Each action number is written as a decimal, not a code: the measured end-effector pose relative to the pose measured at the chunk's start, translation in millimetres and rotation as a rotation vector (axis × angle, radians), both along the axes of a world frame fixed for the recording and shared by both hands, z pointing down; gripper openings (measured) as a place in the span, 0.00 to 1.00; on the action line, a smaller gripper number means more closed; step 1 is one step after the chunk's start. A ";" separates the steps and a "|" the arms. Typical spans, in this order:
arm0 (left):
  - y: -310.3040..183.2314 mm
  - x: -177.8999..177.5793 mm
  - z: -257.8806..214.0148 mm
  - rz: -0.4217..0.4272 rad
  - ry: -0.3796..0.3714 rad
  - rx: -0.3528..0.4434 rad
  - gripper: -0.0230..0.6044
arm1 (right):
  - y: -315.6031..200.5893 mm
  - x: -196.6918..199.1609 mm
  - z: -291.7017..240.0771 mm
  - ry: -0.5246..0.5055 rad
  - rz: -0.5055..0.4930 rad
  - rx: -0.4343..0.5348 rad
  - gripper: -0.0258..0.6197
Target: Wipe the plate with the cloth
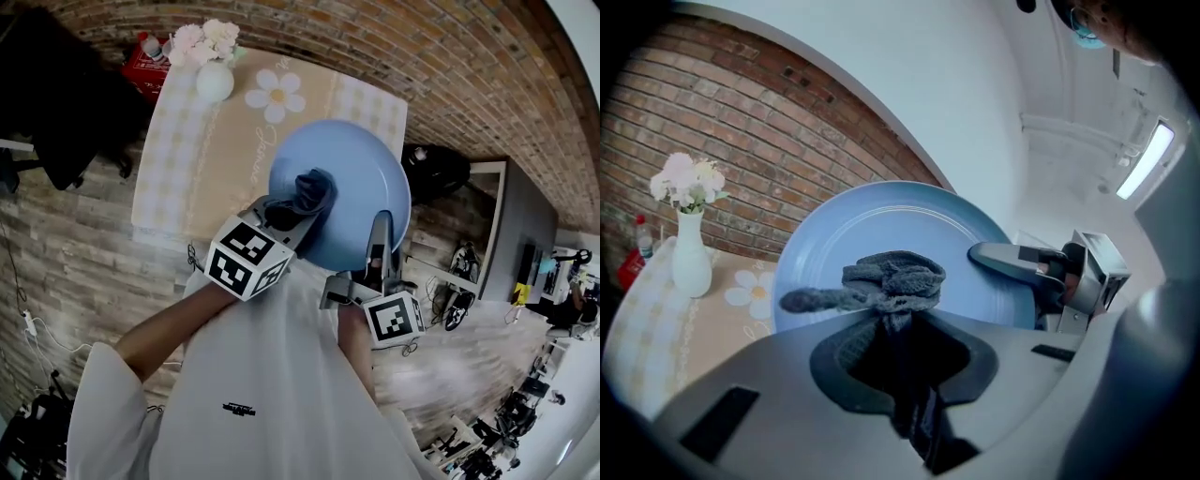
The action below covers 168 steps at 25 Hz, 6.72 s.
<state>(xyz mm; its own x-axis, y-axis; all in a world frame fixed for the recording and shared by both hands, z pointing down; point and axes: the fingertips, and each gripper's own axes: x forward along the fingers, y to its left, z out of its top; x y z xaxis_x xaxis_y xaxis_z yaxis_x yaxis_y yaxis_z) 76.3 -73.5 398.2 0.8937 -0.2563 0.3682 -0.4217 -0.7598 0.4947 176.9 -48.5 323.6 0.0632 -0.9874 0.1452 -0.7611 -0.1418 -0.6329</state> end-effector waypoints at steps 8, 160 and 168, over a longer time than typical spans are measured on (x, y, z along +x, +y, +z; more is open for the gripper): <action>-18.2 -22.1 11.1 -0.086 -0.032 0.001 0.13 | 5.5 -3.4 1.5 -0.010 -0.018 -0.005 0.13; 1.2 47.8 -57.3 0.119 0.062 0.102 0.13 | 33.0 -10.0 29.4 -0.045 -0.048 -0.090 0.13; 19.6 50.4 -51.2 0.160 0.072 0.063 0.13 | 17.3 -8.1 27.3 -0.004 -0.062 -0.110 0.13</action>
<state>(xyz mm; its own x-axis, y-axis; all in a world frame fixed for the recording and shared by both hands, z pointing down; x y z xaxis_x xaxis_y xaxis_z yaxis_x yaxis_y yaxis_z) 126.7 -53.9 347.1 0.9486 -0.1293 0.2890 -0.2579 -0.8449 0.4686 168.8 -31.2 350.9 0.0014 -0.9676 0.2527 -0.7683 -0.1628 -0.6190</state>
